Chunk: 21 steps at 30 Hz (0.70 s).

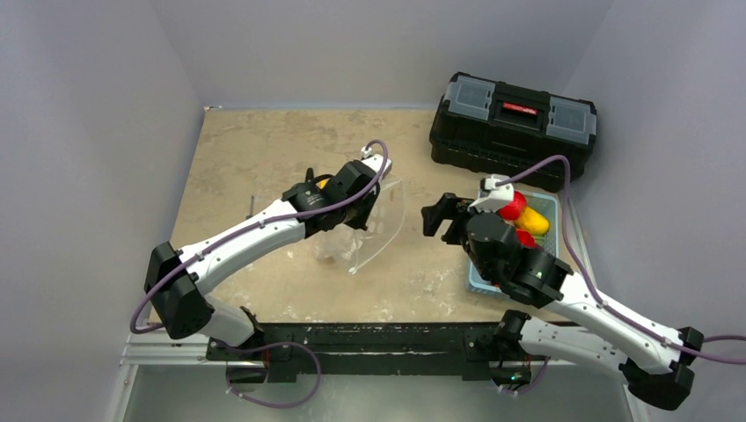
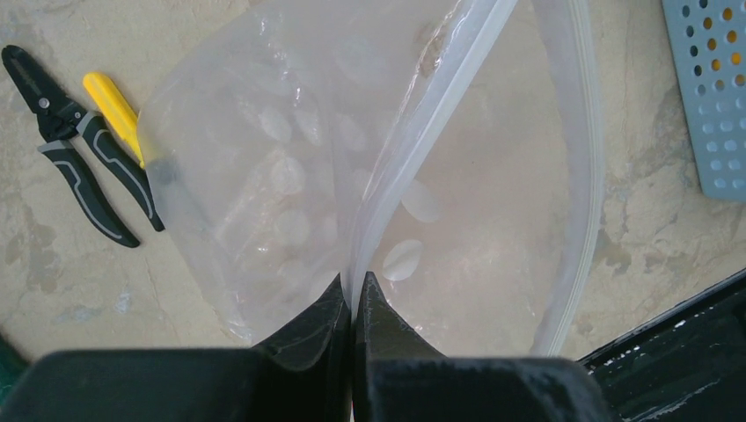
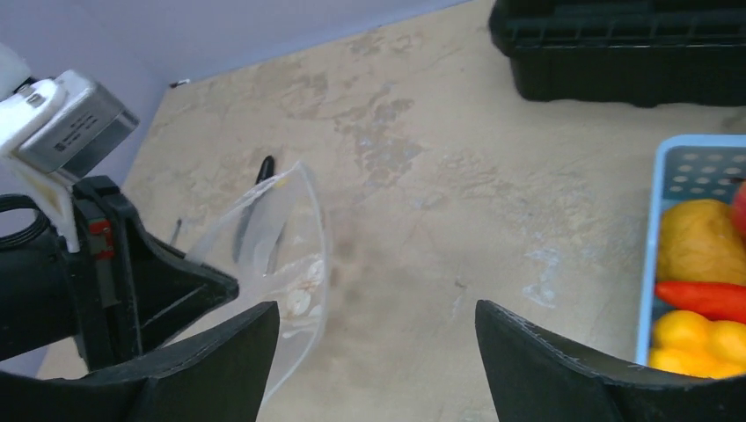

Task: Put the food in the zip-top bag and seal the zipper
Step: Open the zipper of the food storage bag at the center of the board, then pick up the fake fruit from the bin.

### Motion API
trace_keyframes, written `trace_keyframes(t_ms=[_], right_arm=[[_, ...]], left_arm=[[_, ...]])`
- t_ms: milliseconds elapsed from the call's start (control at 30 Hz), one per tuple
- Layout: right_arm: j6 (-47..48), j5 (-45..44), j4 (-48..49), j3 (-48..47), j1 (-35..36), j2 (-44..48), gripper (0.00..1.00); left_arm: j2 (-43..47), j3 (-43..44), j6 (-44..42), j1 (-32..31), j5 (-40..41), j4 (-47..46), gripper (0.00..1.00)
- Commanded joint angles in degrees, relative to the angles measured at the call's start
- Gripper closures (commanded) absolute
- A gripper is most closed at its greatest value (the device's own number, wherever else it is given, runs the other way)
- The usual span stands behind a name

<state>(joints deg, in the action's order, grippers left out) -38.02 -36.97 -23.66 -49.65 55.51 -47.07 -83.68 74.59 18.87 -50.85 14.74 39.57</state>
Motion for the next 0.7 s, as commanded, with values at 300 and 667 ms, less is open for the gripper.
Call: trace_keyframes(t_ms=[300, 667], right_arm=[[-0.6, -9.5, -4.5, 2.3, -27.5, -1.8, 0.05], [2.5, 0.8, 3.3, 0.0, -45.0, -20.3, 0.01]], left_arm=[[-1.2, 3.4, 3.4, 1.3, -7.1, 0.2, 1.0], [-0.3, 3.2, 2.0, 1.3, -8.6, -0.8, 1.0]])
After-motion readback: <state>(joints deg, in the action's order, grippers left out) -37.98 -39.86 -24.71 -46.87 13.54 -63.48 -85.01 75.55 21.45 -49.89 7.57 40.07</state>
